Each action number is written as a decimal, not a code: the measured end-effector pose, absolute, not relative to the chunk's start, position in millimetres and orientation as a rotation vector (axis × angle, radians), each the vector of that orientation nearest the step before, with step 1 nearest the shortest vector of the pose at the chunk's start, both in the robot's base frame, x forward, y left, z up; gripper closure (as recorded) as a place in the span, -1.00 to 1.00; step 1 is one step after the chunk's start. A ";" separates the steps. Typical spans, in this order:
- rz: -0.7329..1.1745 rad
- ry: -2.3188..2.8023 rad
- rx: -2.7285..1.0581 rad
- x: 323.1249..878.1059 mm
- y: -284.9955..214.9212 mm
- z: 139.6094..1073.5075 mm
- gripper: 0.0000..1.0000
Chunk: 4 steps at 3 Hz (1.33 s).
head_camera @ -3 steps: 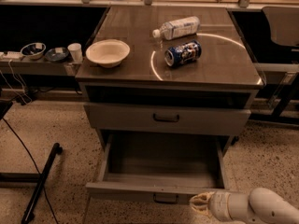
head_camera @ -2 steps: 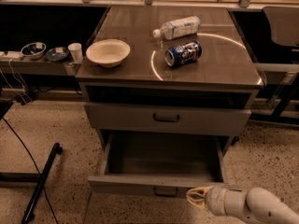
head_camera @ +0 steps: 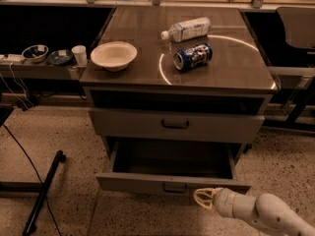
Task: Close middle drawer
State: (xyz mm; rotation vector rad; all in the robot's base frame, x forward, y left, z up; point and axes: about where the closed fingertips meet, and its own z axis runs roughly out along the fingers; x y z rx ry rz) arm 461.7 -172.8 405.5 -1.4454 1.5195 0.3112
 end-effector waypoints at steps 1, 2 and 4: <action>0.282 1.493 -1.432 470.2 -168.9 407.6 1.00; 0.237 1.474 -1.413 488.3 -171.9 404.0 1.00; 0.213 1.442 -1.449 543.5 -168.8 391.5 1.00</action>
Offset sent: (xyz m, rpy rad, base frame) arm 0.0495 -0.0088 -0.0043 -0.0004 -0.1328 -0.0659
